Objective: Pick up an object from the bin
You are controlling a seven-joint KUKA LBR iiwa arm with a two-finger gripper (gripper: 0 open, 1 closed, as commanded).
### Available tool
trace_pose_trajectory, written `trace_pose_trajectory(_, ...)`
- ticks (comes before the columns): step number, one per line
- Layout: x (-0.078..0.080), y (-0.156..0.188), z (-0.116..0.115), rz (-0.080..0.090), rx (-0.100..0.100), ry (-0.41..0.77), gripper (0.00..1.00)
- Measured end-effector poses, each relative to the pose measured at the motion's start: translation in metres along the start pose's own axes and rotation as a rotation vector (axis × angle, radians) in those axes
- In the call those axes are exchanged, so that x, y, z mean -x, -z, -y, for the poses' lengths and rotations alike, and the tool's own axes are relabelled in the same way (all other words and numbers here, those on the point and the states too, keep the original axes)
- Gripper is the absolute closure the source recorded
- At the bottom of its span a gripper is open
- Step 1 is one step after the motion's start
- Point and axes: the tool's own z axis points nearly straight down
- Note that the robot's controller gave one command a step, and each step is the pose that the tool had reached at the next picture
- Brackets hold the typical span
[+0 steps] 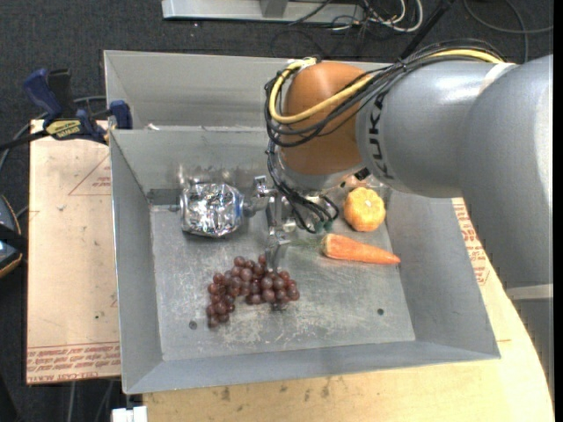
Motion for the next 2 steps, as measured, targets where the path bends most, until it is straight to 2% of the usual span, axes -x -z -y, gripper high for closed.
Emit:
trace_pose_trajectory(1,0.010,0.007,-0.012,-0.001,0.001,0.132,0.00)
trace_pose_trajectory(2,-0.017,-0.032,-0.021,0.019,0.002,0.233,0.00)
